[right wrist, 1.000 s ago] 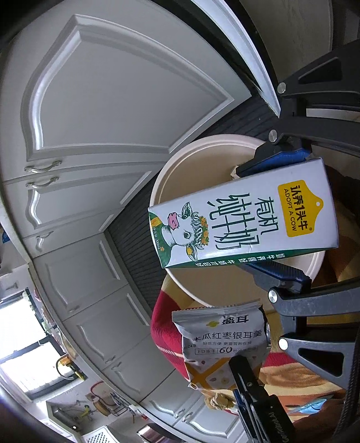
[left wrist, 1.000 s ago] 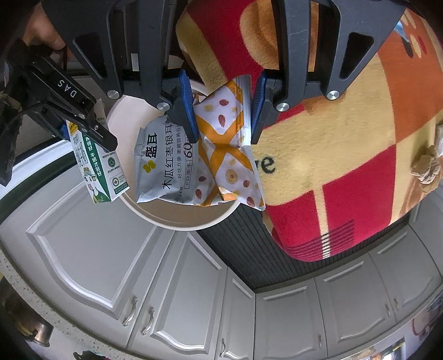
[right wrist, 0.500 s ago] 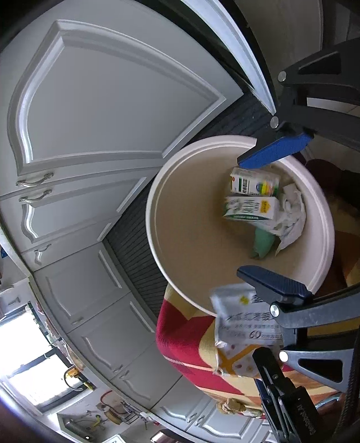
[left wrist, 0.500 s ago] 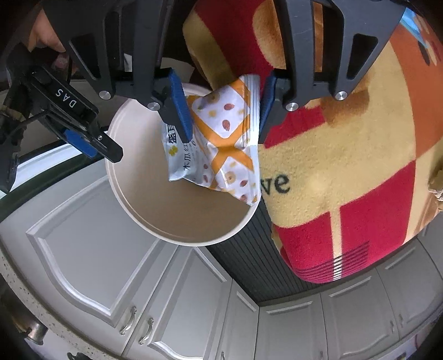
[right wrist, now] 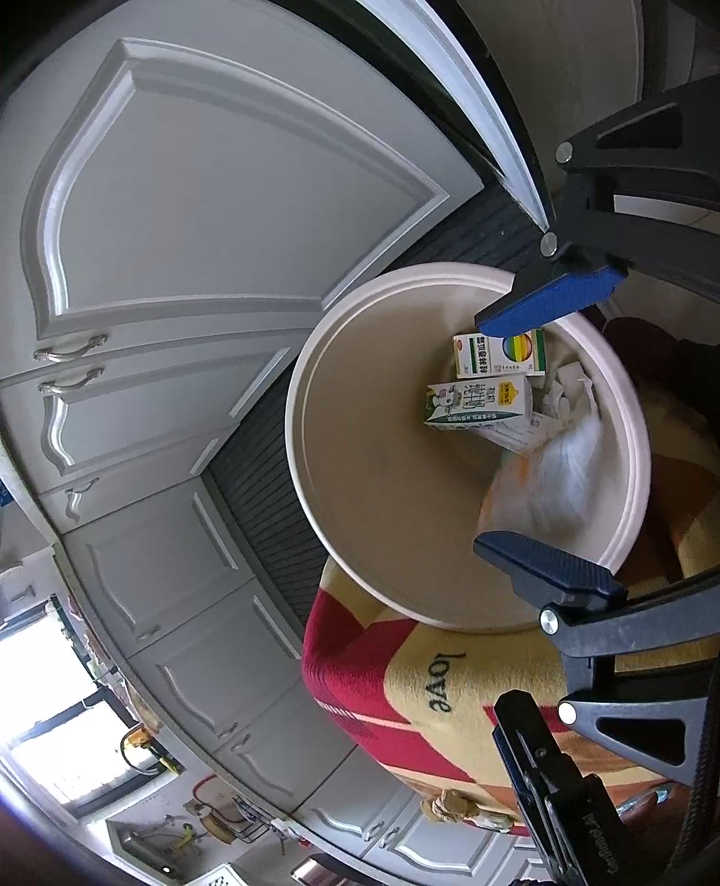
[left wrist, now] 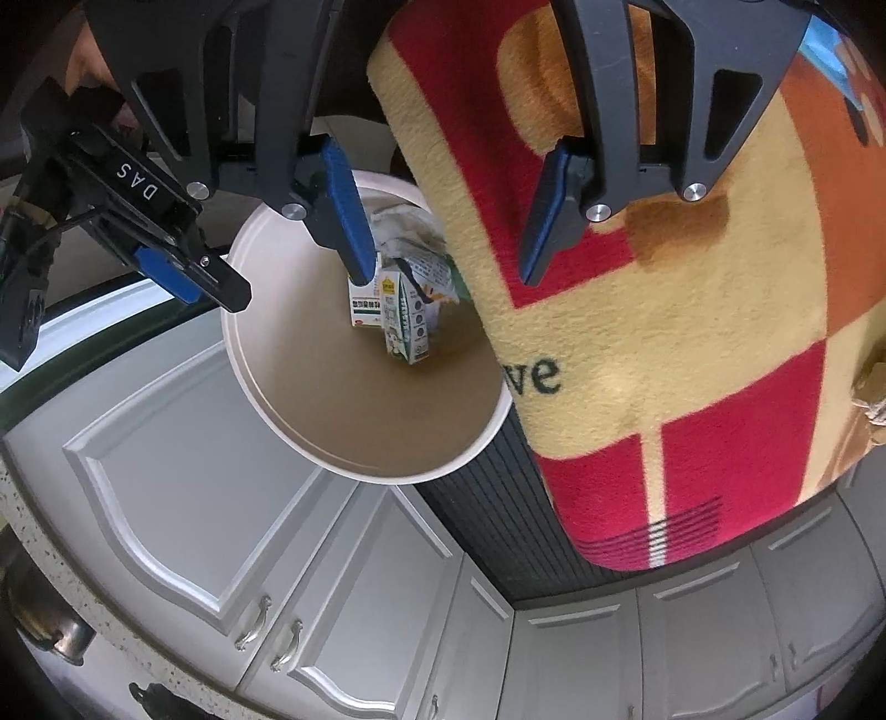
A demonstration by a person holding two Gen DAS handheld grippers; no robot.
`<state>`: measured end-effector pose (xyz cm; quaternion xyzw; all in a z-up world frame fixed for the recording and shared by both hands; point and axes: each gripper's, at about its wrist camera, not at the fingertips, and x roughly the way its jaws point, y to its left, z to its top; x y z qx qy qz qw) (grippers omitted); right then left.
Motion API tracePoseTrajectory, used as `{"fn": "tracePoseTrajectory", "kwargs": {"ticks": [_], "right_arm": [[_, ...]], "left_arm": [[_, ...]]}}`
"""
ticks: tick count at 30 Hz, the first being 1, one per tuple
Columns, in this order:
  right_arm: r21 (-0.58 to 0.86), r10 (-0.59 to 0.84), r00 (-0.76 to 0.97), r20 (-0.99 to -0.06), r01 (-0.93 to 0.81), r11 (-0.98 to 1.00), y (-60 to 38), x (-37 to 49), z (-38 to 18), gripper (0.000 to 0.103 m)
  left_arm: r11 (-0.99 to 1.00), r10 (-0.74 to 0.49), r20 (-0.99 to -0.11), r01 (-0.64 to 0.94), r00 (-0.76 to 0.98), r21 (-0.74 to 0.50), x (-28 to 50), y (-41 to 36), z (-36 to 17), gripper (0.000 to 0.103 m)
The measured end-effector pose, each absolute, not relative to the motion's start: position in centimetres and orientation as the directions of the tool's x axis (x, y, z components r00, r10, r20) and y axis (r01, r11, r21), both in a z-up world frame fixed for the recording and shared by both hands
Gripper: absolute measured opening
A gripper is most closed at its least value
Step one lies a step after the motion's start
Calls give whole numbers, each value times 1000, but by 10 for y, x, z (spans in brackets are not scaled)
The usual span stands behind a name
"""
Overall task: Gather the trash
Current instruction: 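Move both open tools back over the table toward the last two items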
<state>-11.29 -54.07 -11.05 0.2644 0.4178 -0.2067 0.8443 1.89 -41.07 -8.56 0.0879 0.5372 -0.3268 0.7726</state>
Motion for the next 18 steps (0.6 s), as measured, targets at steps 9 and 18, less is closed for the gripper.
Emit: {"fn": "tracePoseTrajectory", "kwargs": {"ticks": [9,18], "right_arm": [[263,-118,582,-804,527,808,-517,-107,-98,73],[248,-107,607,-787,471,846,-483,-94,-83,74]], "left_arm": [[796,-374,-863,595,340,-110,12,-390,-62,52],[846,-328,-843,529,427,-61,26,-343,-50,52]]}}
